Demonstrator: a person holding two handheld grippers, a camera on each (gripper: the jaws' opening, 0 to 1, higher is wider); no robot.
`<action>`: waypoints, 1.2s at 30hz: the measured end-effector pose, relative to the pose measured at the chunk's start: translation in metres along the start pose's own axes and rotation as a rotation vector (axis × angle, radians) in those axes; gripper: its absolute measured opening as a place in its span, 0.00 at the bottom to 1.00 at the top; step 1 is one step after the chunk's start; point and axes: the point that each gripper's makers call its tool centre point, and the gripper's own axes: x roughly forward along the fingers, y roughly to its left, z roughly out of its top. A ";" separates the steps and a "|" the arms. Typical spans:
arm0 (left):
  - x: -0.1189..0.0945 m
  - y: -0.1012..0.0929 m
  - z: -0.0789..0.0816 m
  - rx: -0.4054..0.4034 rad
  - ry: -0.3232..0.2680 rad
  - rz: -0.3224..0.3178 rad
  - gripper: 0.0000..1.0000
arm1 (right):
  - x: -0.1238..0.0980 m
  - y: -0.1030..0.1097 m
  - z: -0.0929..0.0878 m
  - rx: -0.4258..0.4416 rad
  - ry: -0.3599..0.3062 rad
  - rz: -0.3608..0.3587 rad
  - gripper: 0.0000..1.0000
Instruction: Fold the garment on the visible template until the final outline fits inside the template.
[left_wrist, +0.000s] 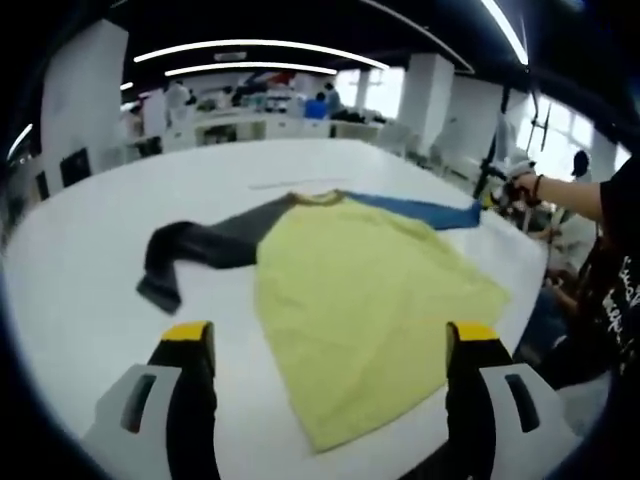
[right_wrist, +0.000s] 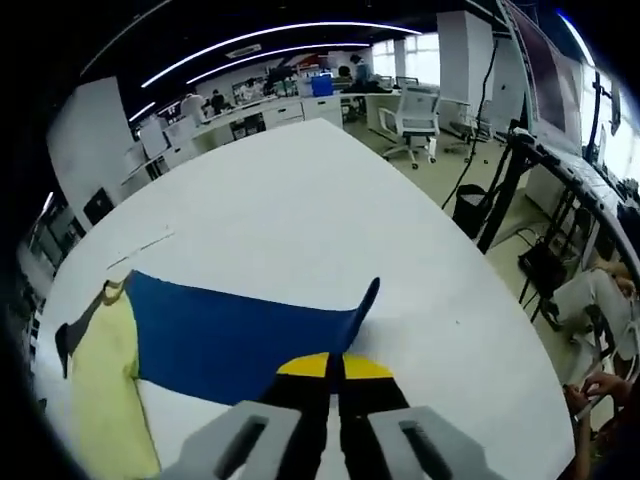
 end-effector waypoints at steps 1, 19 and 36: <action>0.000 0.000 0.000 0.001 -0.001 -0.001 0.94 | 0.000 0.007 0.003 -0.007 -0.005 0.013 0.00; -0.005 -0.003 0.013 -0.020 -0.048 -0.047 0.99 | 0.018 0.092 0.035 -0.075 -0.038 0.169 0.00; -0.007 0.000 0.006 -0.030 -0.026 -0.042 0.99 | 0.019 0.171 0.033 -0.209 -0.022 0.276 0.00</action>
